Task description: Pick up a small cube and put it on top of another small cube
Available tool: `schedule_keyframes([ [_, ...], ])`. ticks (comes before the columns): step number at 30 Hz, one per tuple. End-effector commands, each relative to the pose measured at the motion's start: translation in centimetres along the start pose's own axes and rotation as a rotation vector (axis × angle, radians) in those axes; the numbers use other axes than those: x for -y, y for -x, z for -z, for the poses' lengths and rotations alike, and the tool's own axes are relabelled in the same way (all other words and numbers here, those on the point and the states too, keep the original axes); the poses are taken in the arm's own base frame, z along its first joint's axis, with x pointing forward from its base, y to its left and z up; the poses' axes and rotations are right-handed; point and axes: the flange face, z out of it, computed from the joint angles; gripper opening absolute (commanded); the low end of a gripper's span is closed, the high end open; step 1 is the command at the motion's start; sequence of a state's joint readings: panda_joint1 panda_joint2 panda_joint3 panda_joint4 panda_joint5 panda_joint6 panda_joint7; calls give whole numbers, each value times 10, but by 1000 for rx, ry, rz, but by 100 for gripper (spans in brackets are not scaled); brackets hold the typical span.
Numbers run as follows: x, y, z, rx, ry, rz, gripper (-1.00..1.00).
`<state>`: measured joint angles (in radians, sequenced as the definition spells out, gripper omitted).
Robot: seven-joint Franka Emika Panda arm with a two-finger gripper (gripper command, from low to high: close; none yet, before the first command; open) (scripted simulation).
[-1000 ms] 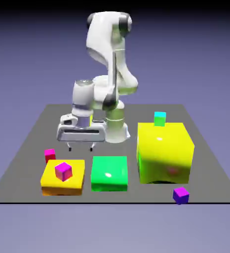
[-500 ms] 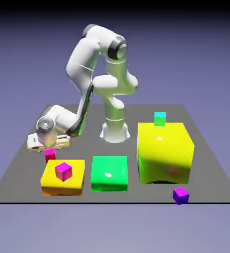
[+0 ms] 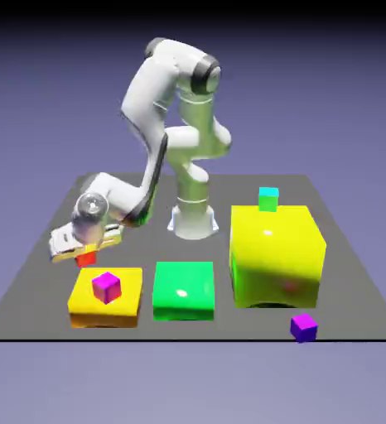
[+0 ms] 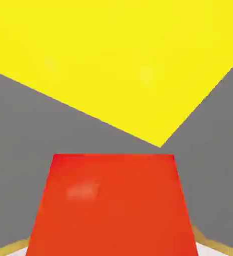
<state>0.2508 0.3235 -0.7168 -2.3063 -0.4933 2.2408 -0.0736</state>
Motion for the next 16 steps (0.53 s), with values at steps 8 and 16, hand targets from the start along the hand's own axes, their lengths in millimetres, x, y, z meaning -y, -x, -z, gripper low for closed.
schedule_keyframes([
  [8,61,-26,145,-201,238,380,-100],
  [16,60,-43,98,-201,240,380,100],
])
